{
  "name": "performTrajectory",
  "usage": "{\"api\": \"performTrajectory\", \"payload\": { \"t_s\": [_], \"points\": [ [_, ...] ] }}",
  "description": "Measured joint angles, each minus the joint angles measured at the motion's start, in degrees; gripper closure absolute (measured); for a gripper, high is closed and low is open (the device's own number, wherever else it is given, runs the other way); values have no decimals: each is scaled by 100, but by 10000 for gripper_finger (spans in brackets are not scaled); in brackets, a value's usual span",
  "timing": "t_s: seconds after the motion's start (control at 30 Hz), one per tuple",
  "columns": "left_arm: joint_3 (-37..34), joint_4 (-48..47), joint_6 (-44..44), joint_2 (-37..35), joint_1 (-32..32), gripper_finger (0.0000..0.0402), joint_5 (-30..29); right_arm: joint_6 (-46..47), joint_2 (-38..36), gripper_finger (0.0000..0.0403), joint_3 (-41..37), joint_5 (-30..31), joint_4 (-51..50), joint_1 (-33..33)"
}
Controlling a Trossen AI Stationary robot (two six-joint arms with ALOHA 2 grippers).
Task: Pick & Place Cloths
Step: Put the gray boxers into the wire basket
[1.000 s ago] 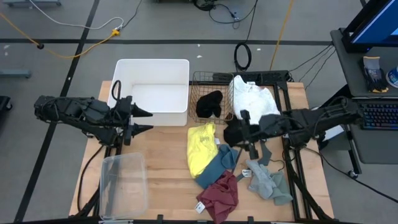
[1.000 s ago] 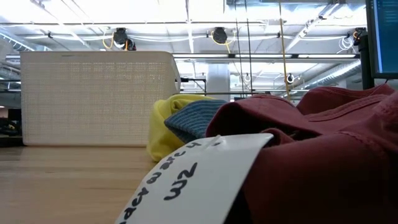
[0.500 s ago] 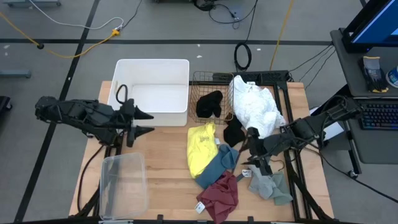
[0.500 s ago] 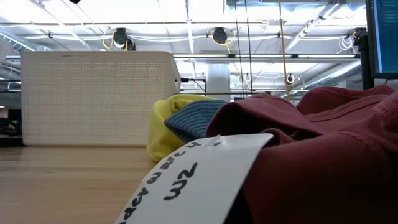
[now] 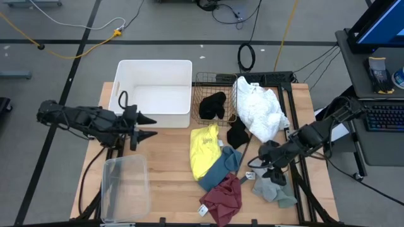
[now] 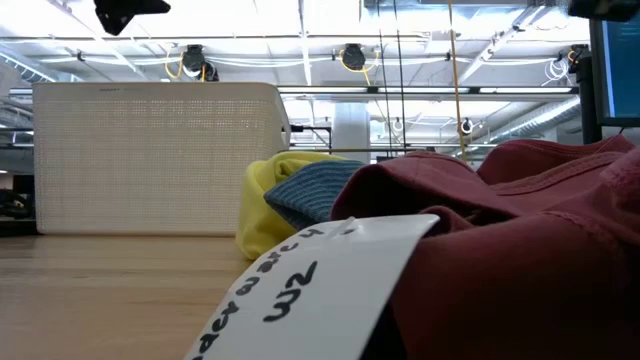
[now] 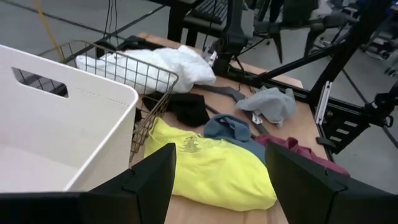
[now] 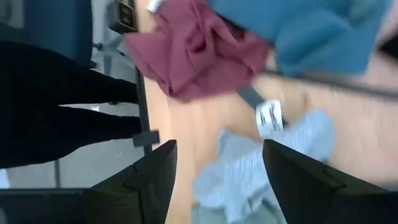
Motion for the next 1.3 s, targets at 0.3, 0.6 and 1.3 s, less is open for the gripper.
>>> {"api": "performTrajectory", "payload": {
  "t_s": [0.3,0.6,1.3],
  "points": [
    [-174,-5,384,-541,-41,151,5,1071,4,172,-3,-91,-391,204],
    [-838,479,315,-741,-386,151,17,2149,9,172,-528,-557,-205,378],
    [-1284,1107,30,-762,-1243,151,2,2758,9,172,-2350,-845,1464,373]
  ]
}}
